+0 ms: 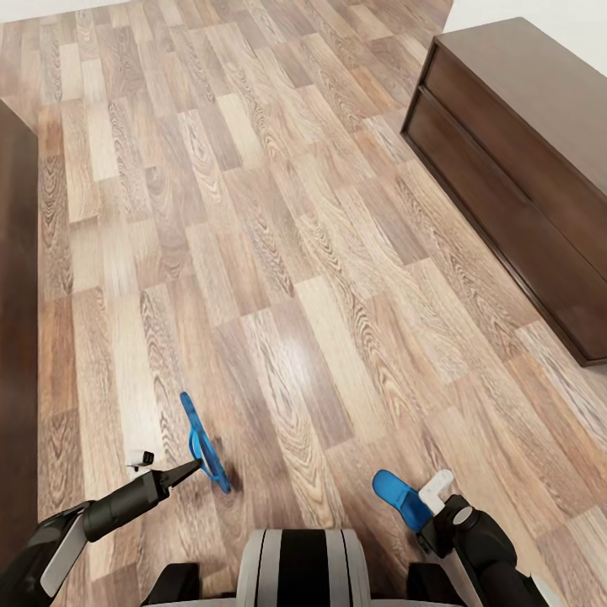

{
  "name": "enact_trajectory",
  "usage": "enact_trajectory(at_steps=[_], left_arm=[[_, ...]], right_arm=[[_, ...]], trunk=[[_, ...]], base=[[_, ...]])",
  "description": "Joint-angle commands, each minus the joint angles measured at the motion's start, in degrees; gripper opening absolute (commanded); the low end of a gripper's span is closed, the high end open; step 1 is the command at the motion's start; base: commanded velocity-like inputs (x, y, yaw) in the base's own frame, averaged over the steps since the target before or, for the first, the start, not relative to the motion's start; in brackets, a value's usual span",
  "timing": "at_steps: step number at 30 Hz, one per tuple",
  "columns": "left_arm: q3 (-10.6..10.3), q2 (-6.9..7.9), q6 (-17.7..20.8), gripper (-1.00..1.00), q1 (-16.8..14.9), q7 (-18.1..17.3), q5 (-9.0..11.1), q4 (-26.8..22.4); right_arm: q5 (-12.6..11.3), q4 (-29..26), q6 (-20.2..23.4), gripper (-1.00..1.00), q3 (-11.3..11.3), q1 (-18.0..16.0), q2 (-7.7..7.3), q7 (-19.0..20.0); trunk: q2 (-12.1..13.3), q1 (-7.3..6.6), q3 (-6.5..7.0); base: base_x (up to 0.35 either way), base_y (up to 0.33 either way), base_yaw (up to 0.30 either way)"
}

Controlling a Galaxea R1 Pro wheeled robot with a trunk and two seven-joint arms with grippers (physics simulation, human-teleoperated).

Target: In the bedroom, move the book from the bed onto either nightstand, and place the two sandals side by side next to the bed.

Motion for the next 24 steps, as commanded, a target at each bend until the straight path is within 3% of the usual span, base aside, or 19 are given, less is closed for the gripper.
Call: enact_trajectory(at_steps=[1,17,24], left_arm=[[0.0,0.01,0.4,-1.0,0.0,0.1,0.1,0.0],[0.0,0.01,0.3,-1.0,0.0,0.2,0.1,0.0],[0.0,0.01,0.3,-1.0,0.0,0.2,0.1,0.0]], right_arm=[[0.6,-0.1,0.2,1.0,0.1,0.0,-0.04,0.5],[0.6,-0.1,-0.1,1.0,0.2,-0.1,-0.03,0.2],[0.6,-0.1,-2.7,1.0,0.1,0.0,-0.04,0.3]], trunk=[[0.0,0.01,-0.03],[0.0,0.01,-0.03],[0.0,0.01,-0.03]], base=[[0.149,0.0,0.0],[0.015,0.0,0.0],[0.009,0.0,0.0]])
